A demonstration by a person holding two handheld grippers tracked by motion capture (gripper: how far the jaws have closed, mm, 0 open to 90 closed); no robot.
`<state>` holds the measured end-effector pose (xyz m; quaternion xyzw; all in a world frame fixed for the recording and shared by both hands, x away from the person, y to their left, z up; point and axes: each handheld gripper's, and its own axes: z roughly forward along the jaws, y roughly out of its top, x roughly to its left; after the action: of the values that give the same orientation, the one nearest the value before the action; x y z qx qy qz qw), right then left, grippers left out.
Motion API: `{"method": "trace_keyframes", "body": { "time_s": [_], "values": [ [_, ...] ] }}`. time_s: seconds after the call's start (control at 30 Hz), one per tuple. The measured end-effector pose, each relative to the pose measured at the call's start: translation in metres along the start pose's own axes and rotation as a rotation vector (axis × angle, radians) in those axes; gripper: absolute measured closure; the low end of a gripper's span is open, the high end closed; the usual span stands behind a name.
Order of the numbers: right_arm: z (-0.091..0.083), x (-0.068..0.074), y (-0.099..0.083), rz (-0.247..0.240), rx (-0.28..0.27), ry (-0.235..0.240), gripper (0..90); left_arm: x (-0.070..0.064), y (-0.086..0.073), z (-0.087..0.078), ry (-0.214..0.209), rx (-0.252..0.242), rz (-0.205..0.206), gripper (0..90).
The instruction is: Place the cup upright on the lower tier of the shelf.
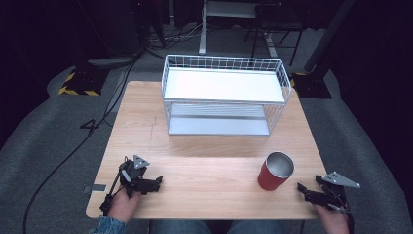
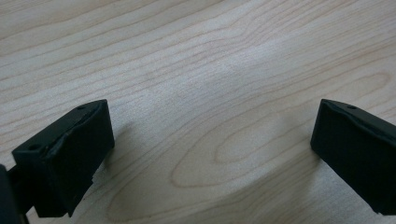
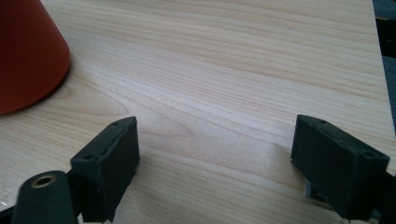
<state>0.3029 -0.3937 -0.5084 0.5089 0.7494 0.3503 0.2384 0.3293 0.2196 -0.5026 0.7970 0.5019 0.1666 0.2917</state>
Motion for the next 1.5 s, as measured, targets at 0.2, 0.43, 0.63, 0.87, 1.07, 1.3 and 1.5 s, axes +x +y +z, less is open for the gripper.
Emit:
{"method": "trace_keyframes", "body": {
  "time_s": [0.2, 0.43, 0.63, 0.87, 1.07, 1.3, 1.5],
  "values": [
    [0.000, 0.000, 0.000, -0.002, -0.001, 0.002, 15.8, 0.000, 0.000, 0.000, 0.000, 0.000, 0.000, 0.0],
    [0.000, 0.001, -0.001, -0.002, -0.003, -0.001, 15.7, 0.000, 0.000, 0.000, 0.000, 0.000, 0.000, 0.0],
    [0.000, 0.001, -0.001, 0.001, -0.002, -0.003, 15.7, 0.000, 0.000, 0.000, -0.001, 0.002, 0.002, 0.0],
    [-0.001, 0.000, 0.000, 0.007, 0.004, -0.005, 16.3, 0.000, 0.000, 0.000, 0.000, 0.000, 0.002, 0.0],
    [-0.008, 0.003, 0.003, -0.004, -0.030, 0.011, 15.9, 0.000, 0.001, 0.000, 0.000, 0.001, 0.000, 0.0],
    [-0.019, 0.014, 0.006, -0.016, -0.066, 0.036, 8.8, 0.001, 0.002, 0.001, -0.001, 0.001, 0.002, 0.0],
    [-0.029, 0.025, 0.009, -0.016, -0.120, 0.039, 0.0, 0.001, 0.002, 0.001, -0.002, 0.001, 0.003, 0.0]
  ]
}}
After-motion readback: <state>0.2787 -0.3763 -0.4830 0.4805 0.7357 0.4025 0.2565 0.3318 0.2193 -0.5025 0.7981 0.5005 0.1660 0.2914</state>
